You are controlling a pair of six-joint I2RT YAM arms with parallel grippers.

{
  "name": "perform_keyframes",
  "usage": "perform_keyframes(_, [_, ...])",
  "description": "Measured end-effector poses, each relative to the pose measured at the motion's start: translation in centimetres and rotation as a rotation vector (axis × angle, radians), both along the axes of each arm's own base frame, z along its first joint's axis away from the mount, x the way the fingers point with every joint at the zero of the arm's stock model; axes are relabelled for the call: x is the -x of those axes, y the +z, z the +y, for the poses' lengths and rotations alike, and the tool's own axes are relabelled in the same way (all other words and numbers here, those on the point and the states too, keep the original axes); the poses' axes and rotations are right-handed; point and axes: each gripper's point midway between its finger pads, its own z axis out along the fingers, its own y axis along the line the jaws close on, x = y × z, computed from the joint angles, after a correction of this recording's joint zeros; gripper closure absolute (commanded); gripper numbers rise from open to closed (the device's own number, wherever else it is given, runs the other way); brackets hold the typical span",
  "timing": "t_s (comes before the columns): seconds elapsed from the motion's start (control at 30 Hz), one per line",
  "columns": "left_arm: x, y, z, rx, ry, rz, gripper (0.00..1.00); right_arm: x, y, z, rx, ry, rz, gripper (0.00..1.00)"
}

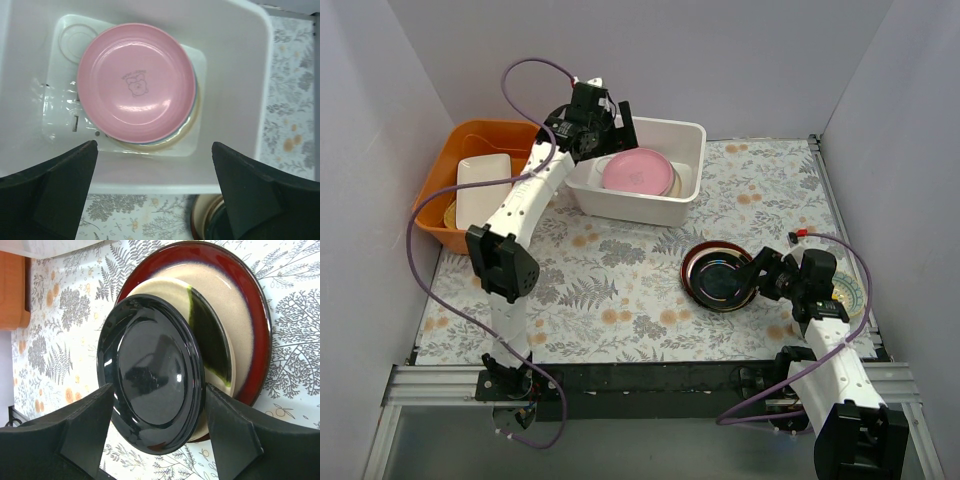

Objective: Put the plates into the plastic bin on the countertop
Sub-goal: Place the plate in the plastic bin, then move the plate to the center of the board.

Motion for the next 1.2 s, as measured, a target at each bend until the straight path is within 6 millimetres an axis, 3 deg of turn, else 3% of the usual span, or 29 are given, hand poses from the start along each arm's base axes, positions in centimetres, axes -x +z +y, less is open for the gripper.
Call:
perform_keyframes(0.23, [5.1,6.8,-0.6,0.163,-0.074,-0.079,0.02,0.0,-0.1,-0.6,0.030,-0.028,0.030,0.15])
perform_keyframes(0.4, [8.6,8.1,-2.2,0.205,-0.134,-0.084,0.02,-0.1,0.3,-1.0,0.053,-0.037,0.035,0.13])
perform_keyframes(0.53, [12.1,6.4,-5.2,0.204,-0.207,-0.040,0.02,-0.3,0.7,-1.4,0.076,-0.050,0.033,0.13])
perform_keyframes(0.6, [14.7,4.2,-6.3,0.190,-0.238,0.014,0.02,-0.3,0.8,-1.5,0.084,-0.052,0.034,0.14])
perform_keyframes(0.67, [16.8,2.1,-6.9,0.185,-0.256,0.057,0.02,-0.2,0.8,-1.6,0.091,-0.054,0.035,0.14])
perform_keyframes(0.77, [19.9,-1.0,-6.1,0.181,-0.247,0.129,0.02,-0.1,0.7,-1.6,0.095,-0.053,0.042,0.14])
perform_keyframes(0.93, [22.5,-2.8,-5.1,0.201,-0.225,0.164,0.02,0.0,0.5,-1.7,0.109,-0.041,0.052,0.16])
perform_keyframes(1.2, [25.3,-5.6,-7.0,0.206,-0.265,0.219,0.02,0.2,0.1,-1.9,0.126,-0.034,0.068,0.23])
